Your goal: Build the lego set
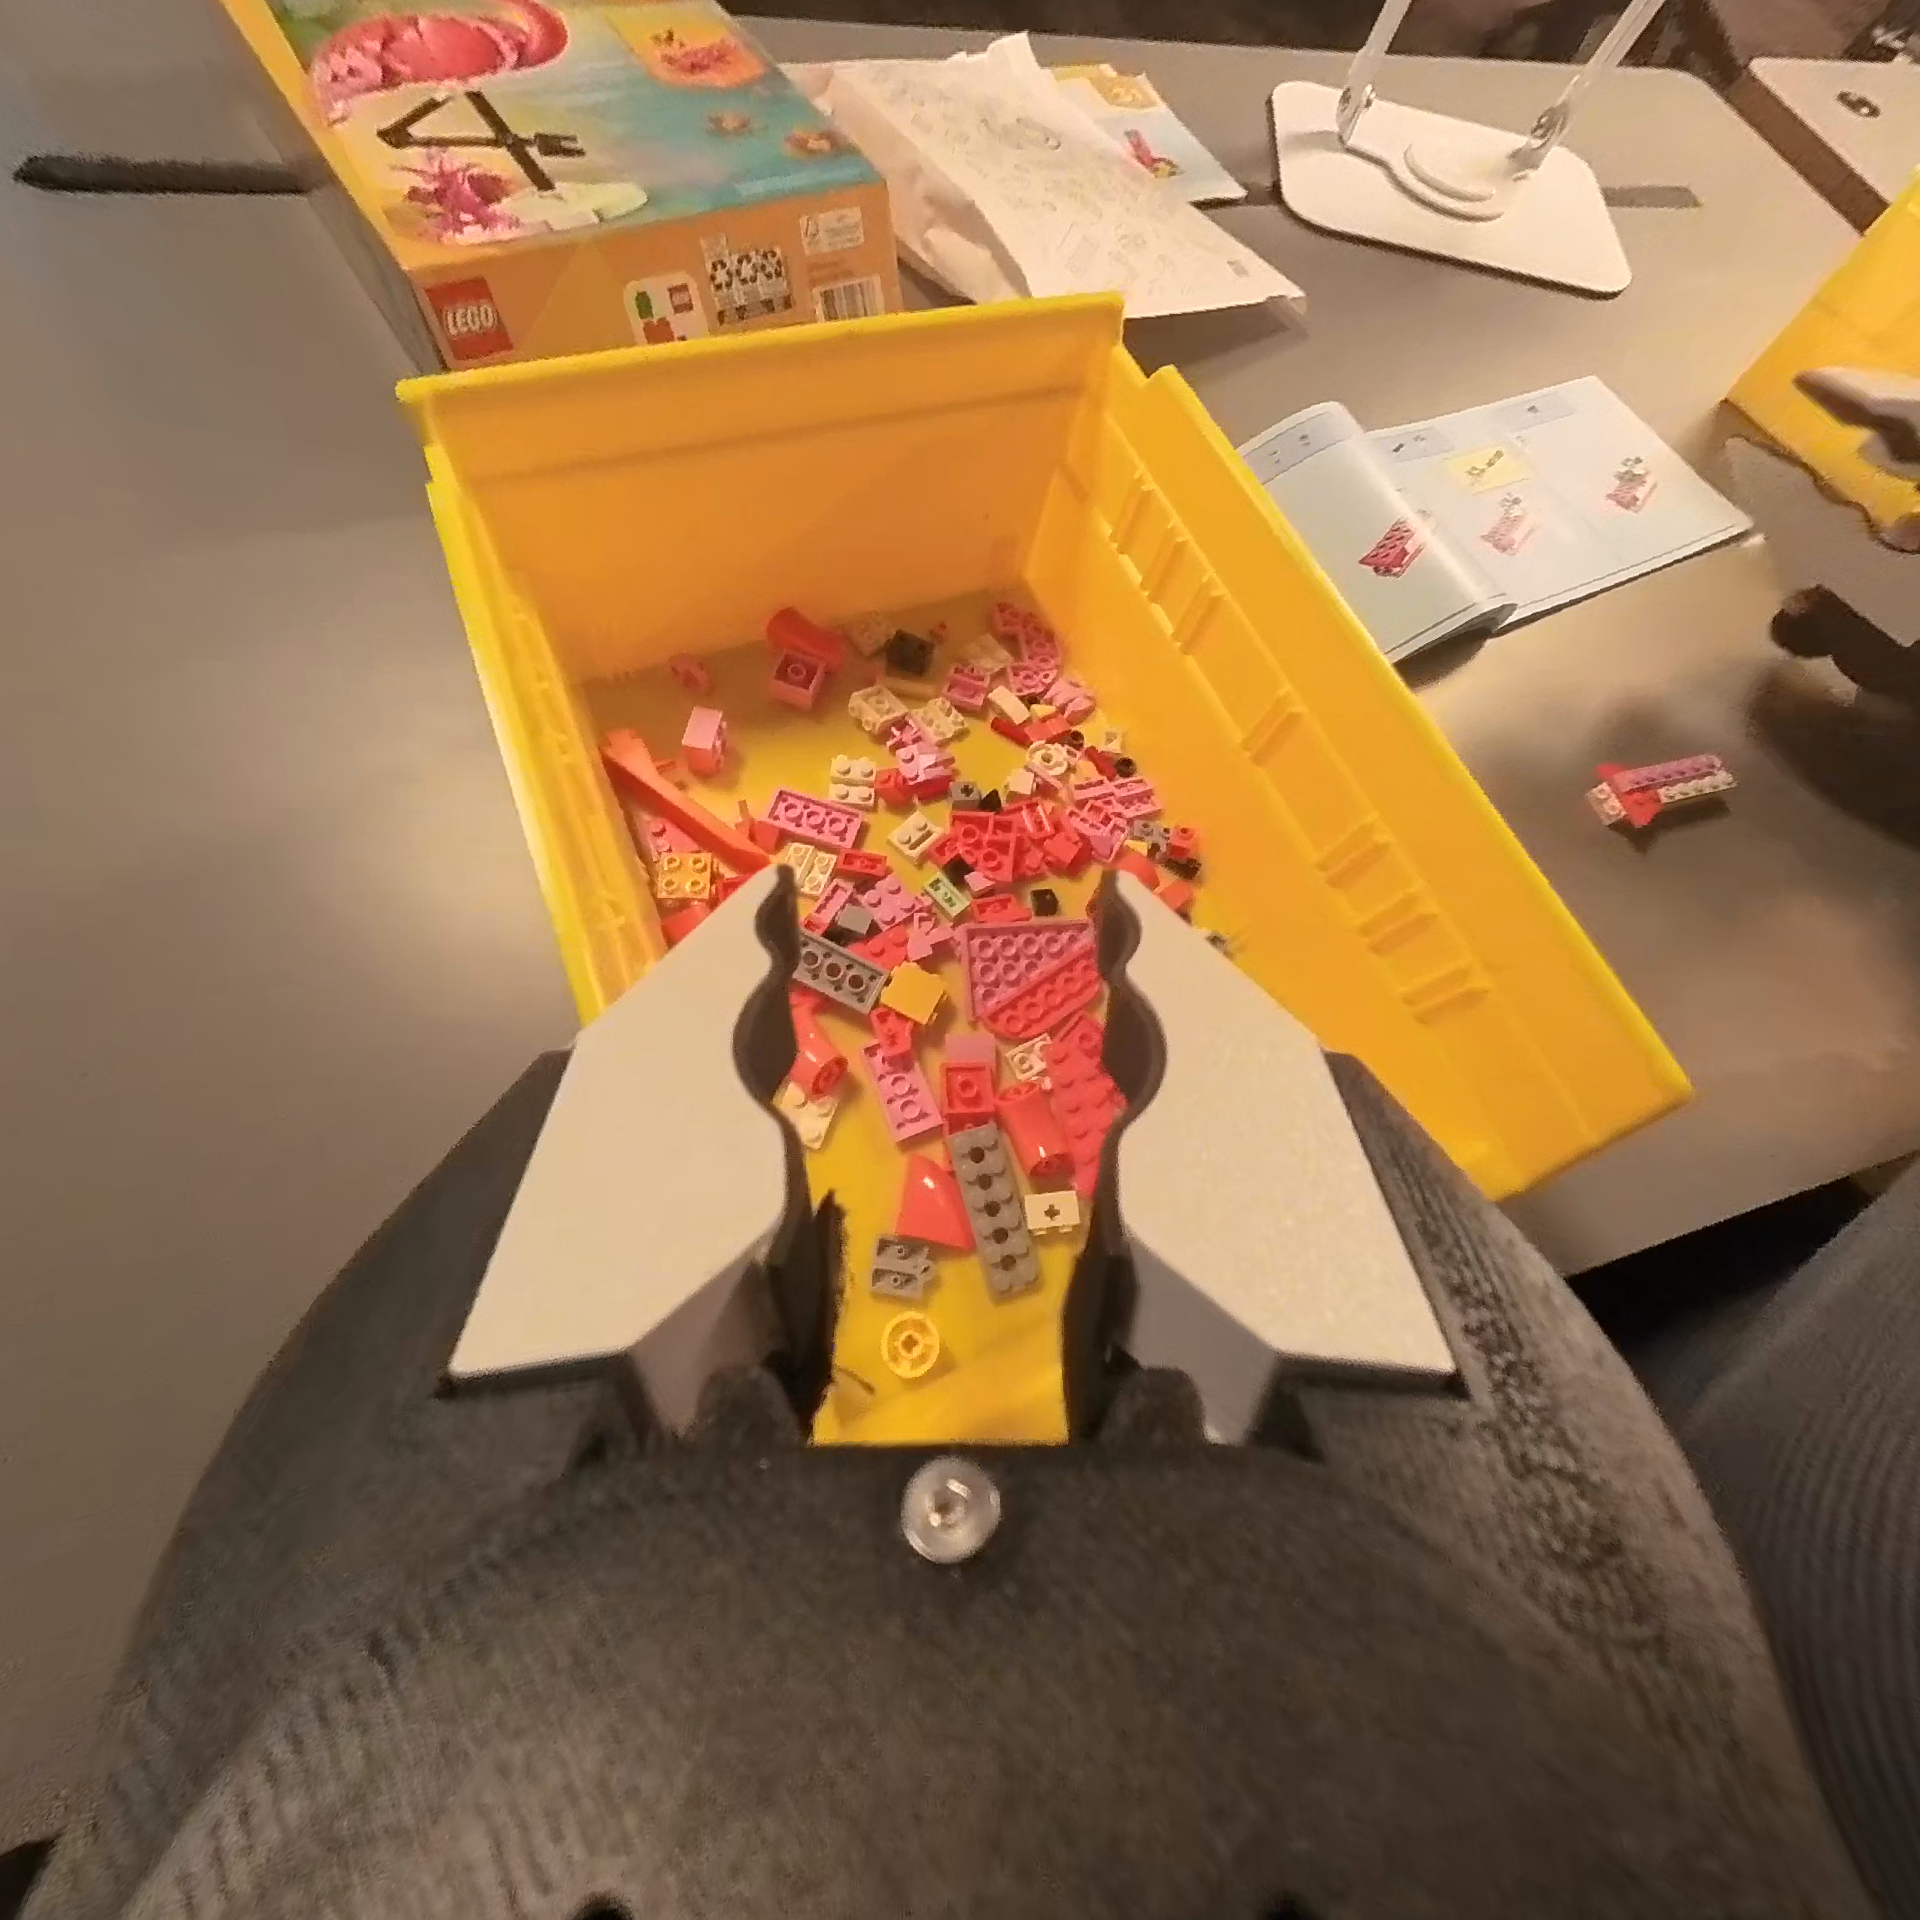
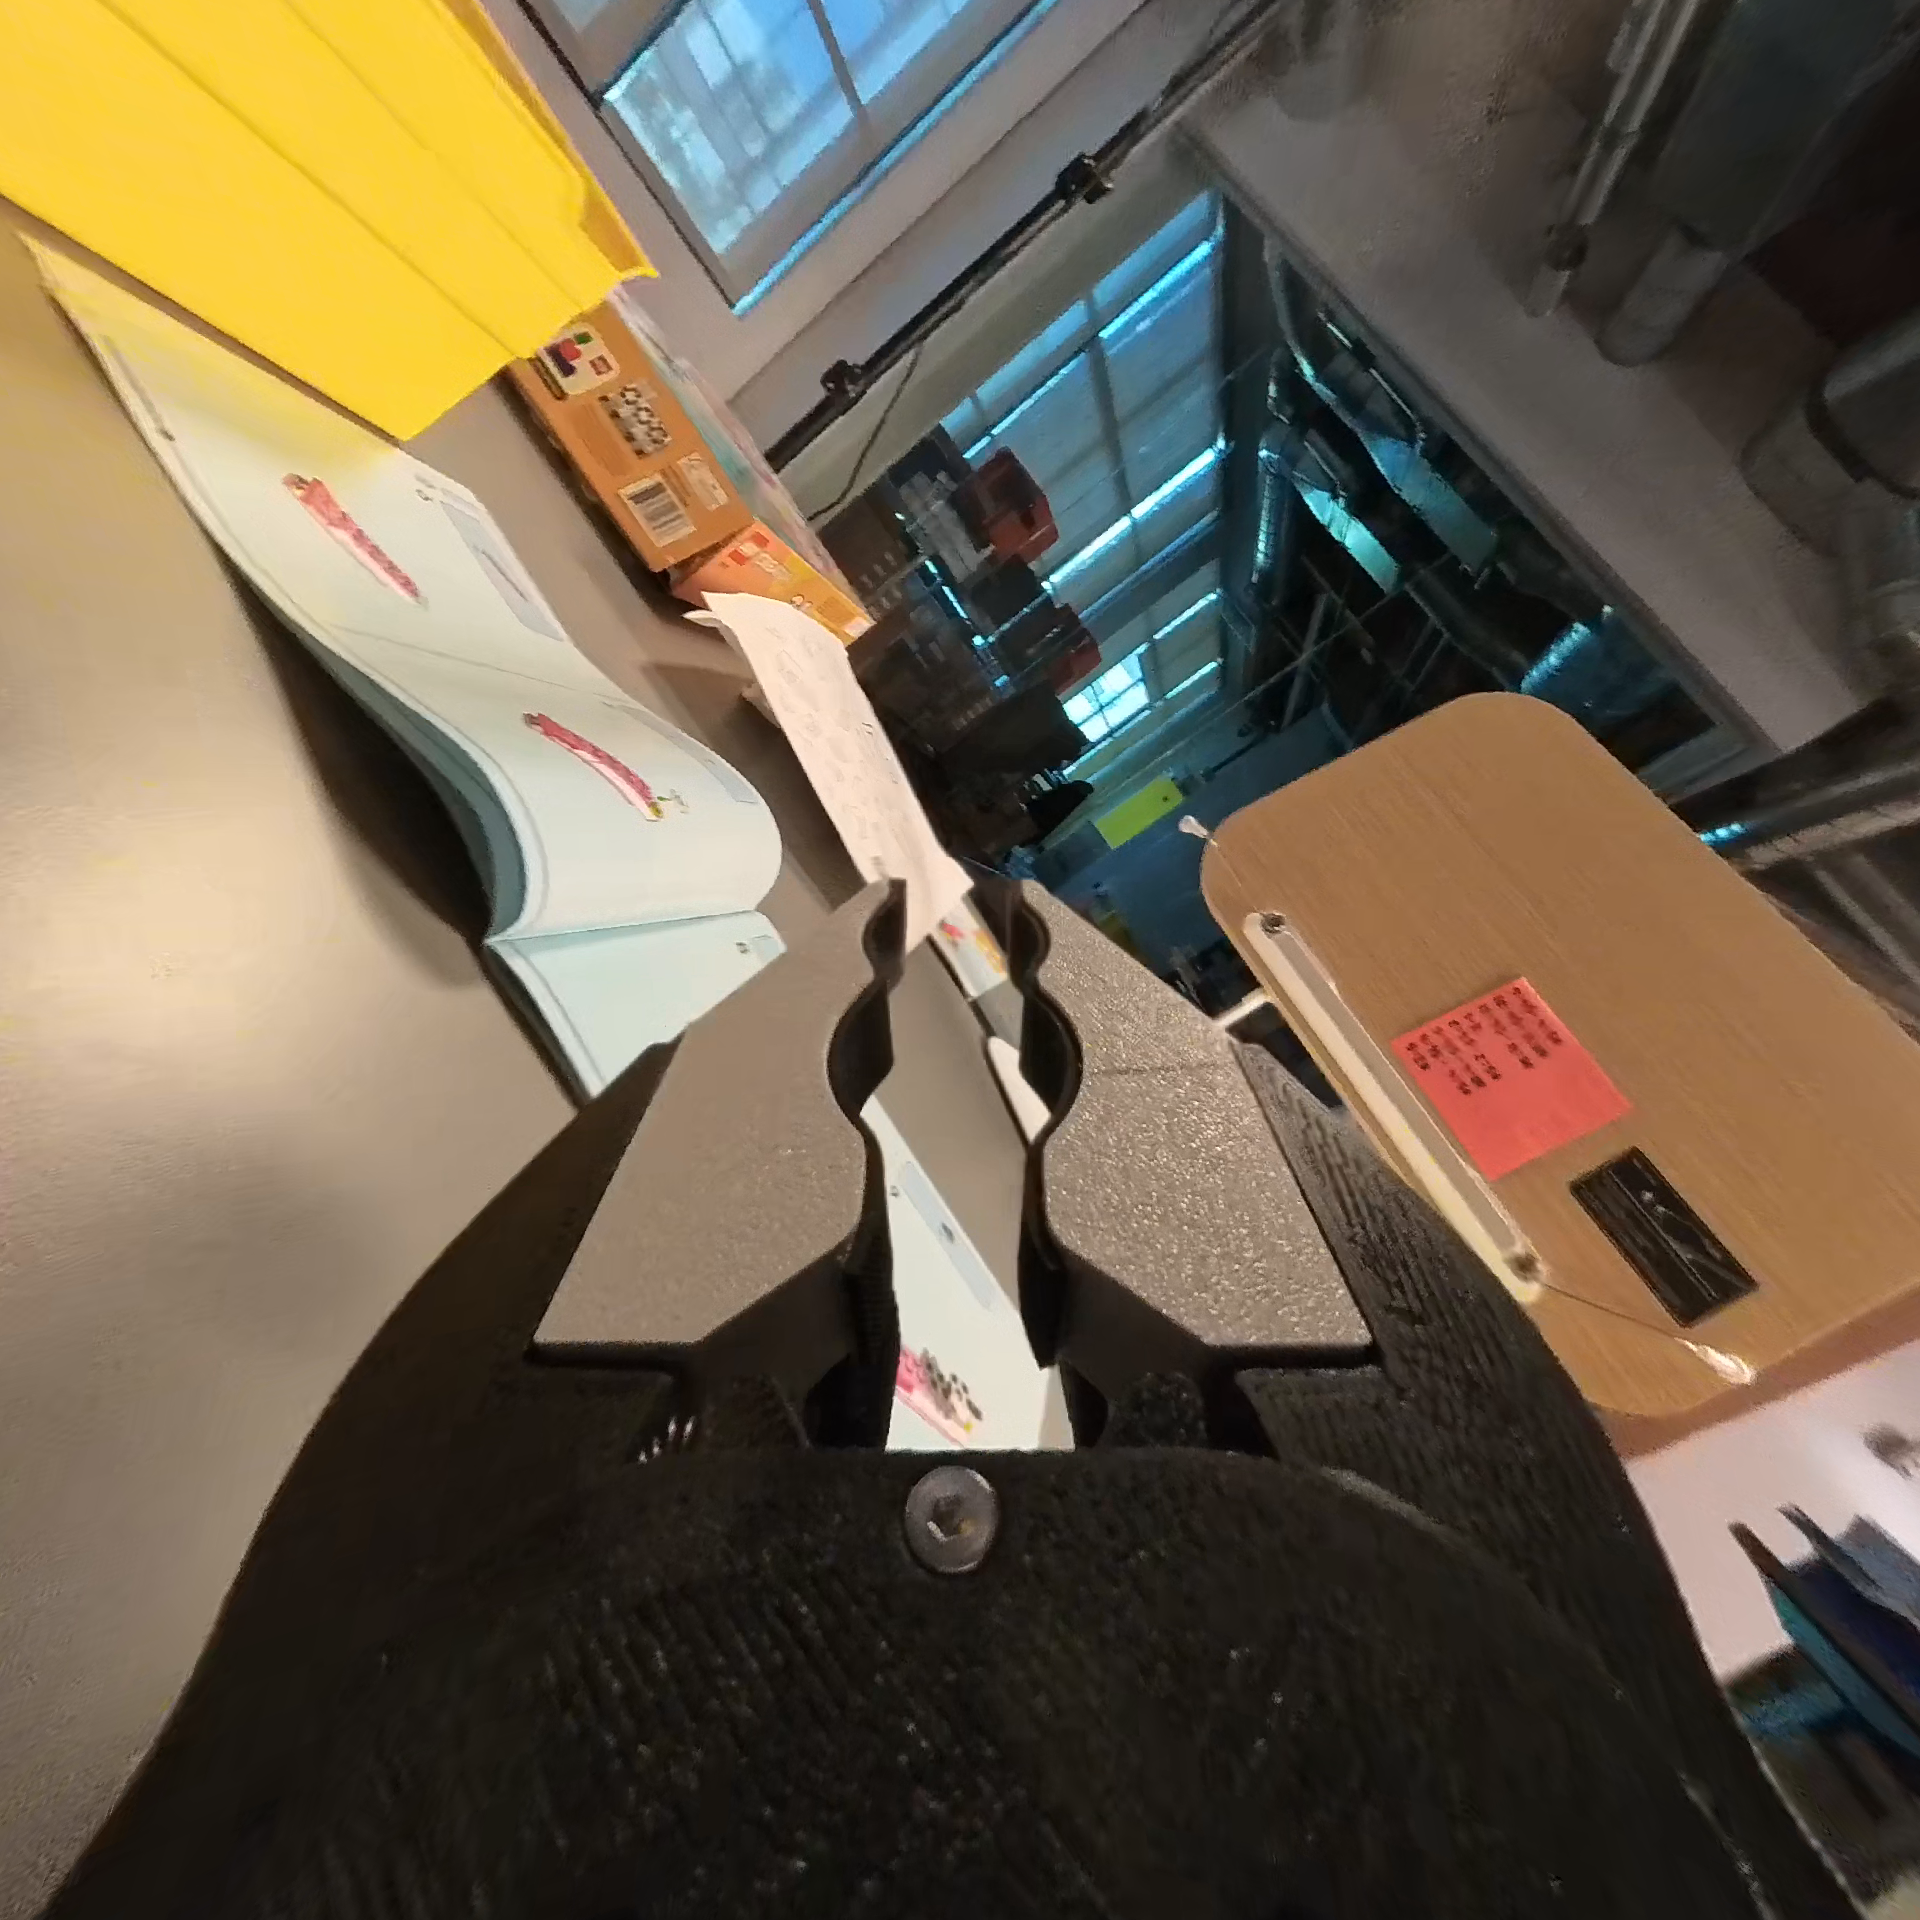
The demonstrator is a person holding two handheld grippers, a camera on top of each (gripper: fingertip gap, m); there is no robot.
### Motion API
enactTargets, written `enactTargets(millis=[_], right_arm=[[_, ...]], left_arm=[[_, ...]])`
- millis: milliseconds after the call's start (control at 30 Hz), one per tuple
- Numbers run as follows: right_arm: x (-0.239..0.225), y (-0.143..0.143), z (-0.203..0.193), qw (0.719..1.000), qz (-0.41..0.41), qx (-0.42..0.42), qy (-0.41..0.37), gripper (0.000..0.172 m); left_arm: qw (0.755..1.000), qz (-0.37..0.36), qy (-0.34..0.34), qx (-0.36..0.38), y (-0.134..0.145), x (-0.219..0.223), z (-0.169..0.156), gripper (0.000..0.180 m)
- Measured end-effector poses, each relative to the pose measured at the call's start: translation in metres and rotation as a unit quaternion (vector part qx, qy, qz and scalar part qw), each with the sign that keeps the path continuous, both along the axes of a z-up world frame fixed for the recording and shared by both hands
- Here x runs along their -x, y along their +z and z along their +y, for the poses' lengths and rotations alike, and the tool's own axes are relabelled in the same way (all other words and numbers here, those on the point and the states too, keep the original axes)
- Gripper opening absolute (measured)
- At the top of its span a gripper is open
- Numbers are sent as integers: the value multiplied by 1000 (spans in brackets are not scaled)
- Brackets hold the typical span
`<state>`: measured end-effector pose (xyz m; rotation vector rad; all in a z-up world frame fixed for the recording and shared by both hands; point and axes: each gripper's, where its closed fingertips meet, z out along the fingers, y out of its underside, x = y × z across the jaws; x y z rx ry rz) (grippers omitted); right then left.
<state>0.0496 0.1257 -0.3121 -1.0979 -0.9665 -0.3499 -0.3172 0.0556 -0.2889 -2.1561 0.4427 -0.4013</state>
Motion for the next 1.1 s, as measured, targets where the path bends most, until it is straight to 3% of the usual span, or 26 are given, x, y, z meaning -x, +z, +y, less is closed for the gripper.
enactTargets(millis=[233,467,767,1100], right_arm=[[-18,13,4,998,59,-2,-22,17],[-18,15,3,998,66,-4,-17,16],[-8,4,5,1000,12,-9,-25,17],[5,-3,0,1000,-9,-4,7,16]], left_arm=[[1000,-1,-5,2,-1,-7,-1,57],[1000,-9,-6,5,1,-16,-3,57],[996,-86,-15,-9,19,-60,-17,57],[993,-110,13,-43,32,-80,-20,57]])
